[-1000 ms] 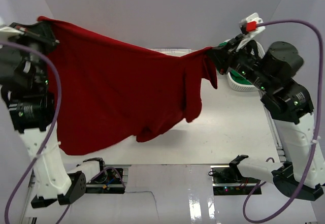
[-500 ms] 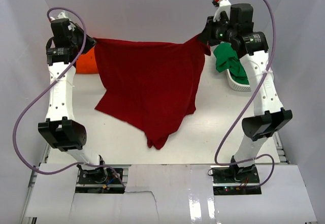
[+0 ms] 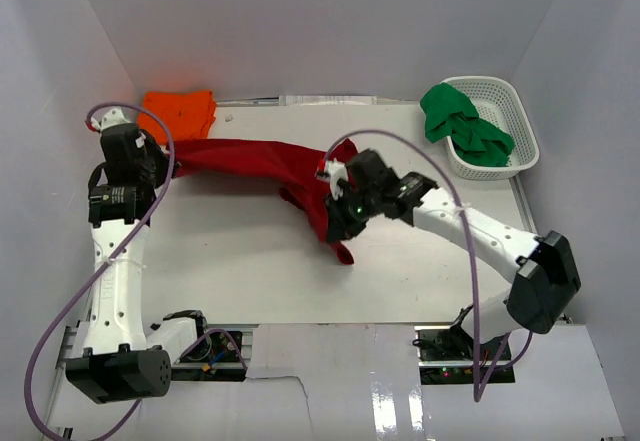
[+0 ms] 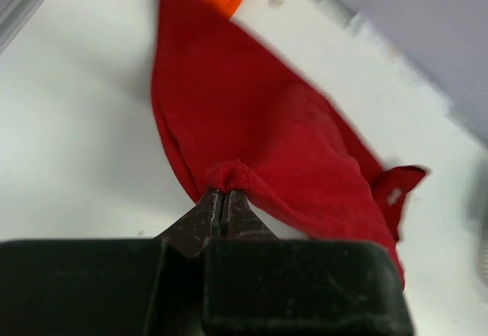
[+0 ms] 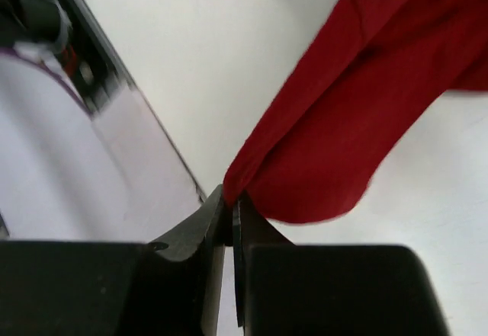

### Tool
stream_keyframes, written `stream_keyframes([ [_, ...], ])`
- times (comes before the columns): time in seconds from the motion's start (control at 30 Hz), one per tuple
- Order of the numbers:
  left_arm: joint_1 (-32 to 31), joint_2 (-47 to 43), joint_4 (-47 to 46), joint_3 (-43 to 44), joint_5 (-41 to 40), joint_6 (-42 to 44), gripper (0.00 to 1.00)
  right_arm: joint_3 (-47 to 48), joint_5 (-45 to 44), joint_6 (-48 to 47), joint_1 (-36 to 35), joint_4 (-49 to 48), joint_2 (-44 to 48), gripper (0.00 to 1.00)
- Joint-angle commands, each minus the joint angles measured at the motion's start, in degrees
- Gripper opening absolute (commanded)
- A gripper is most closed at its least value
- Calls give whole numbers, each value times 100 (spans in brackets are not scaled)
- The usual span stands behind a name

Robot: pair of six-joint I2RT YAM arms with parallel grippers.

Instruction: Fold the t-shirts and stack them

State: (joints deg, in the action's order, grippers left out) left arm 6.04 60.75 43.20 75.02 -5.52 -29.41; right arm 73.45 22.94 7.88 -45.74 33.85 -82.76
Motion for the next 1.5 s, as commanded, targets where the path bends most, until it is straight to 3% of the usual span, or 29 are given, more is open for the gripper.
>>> stream_keyframes([
  [0.0, 20, -37, 435, -601, -564, 234, 0, -804, 245, 653, -593, -623, -108, 11],
  [0.03, 20, -115, 426, -925, -712, 190, 0, -1067, 455, 758, -847, -720, -283, 22],
  [0.07, 20, -160, 426, -1067, -757, 190, 0, -1070, 622, 794, -928, -835, -371, 22],
  [0.1, 20, -186, 400, -1191, -792, 138, 0, -1235, 755, 829, -998, -1036, -416, 40],
  [0.2, 20, -204, 374, -1446, -1117, 50, 0, -1447, 652, 1031, -1078, -1301, -197, 58],
  [0.37, 20, -73, 321, -1596, -1574, 5, 0, -1298, -526, 803, -1069, -353, 58, 60],
  [0.67, 20, -125, 127, -1921, -1716, -153, 0, -1606, -1660, 1014, -946, -352, -363, 60],
  [1.0, 20, -380, 57, -2123, -1760, -118, 0, -1694, -1916, 1137, -191, -625, -732, 60],
  [1.47, 20, -512, 39, -2255, -1821, -74, 0, -1869, -2083, 1198, -76, -862, -1286, 56],
])
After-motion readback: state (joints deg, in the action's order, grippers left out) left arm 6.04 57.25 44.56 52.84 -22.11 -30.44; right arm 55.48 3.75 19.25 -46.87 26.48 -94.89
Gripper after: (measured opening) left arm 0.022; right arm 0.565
